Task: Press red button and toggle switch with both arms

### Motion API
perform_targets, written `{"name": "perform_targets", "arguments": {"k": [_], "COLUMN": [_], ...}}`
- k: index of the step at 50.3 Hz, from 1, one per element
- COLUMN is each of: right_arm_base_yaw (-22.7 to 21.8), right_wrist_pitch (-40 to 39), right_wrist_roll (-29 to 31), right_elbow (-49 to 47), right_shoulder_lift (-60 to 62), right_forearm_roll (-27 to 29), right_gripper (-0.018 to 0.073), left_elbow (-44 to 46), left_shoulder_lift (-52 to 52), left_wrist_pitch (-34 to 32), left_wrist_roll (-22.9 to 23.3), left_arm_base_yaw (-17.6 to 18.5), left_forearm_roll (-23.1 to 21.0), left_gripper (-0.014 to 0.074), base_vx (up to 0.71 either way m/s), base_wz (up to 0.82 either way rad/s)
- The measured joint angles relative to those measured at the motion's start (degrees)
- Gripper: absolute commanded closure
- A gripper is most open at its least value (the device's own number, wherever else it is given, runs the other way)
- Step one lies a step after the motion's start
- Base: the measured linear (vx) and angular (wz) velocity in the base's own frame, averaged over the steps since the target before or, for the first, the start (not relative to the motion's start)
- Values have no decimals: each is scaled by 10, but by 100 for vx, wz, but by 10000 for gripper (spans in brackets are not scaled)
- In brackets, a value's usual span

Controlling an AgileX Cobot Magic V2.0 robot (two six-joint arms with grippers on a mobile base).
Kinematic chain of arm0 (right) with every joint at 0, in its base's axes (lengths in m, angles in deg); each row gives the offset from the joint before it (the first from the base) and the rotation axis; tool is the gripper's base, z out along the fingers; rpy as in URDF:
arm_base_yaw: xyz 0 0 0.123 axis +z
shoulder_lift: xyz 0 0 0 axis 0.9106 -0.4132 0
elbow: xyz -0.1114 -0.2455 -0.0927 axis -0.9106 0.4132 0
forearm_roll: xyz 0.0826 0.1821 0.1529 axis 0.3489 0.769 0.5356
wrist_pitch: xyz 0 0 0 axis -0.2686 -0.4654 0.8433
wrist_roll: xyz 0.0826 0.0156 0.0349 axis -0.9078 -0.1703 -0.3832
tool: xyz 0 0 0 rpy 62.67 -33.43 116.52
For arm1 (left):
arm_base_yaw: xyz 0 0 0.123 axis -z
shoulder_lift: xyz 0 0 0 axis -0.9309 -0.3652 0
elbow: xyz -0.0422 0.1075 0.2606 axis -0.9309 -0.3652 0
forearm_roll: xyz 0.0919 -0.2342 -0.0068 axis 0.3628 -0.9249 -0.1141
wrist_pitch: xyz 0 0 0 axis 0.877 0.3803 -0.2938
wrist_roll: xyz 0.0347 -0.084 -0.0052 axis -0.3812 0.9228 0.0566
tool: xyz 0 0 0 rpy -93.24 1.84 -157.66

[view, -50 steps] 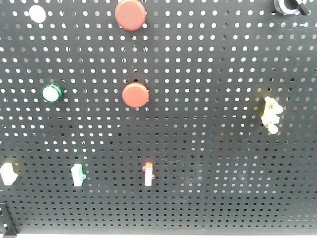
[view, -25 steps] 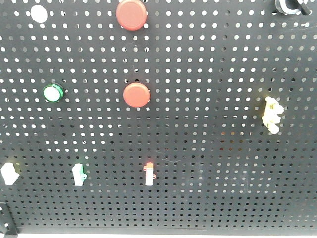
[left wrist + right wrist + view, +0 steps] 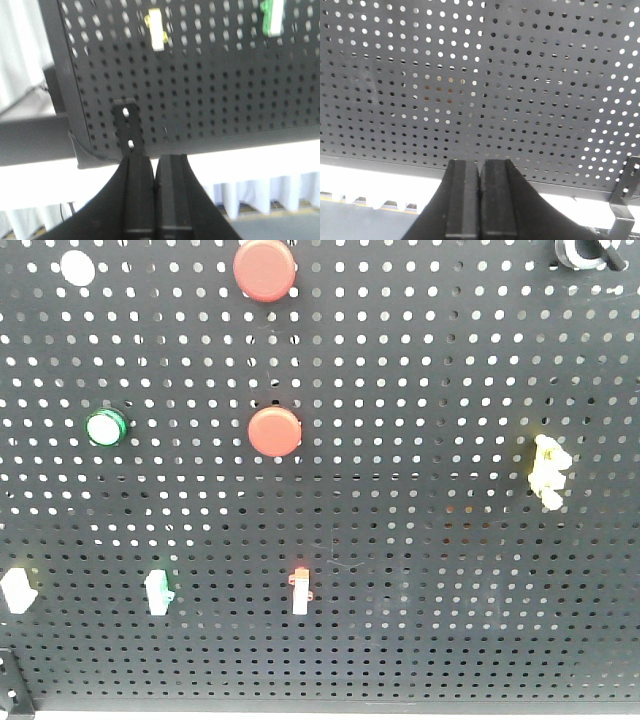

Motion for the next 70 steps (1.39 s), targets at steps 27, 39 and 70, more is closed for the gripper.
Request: {"name": "perform_targets", "arguments": {"k": [27,39,70], "right_arm_base_yaw": [0,0,-123], "right_wrist_pitch": [0,0,-297], "right_wrist_roll": [0,0,134], "right_elbow": [0,0,243], "right_shoulder_lift": [0,0,0], "right_forearm_roll": [0,0,345], "right_gripper": [562,562,562], "left_elbow": [0,0,0], "left_shoulder_lift": [0,0,0], "left_wrist_pitch": [3,3,3], "left_wrist_roll": [1,1,1], "left_arm_base_yaw": [0,0,0], "left_forearm_roll": [1,1,1], "left_gripper": [595,595,595], "base_vx": [0,0,0], "base_wz": [0,0,0]}}
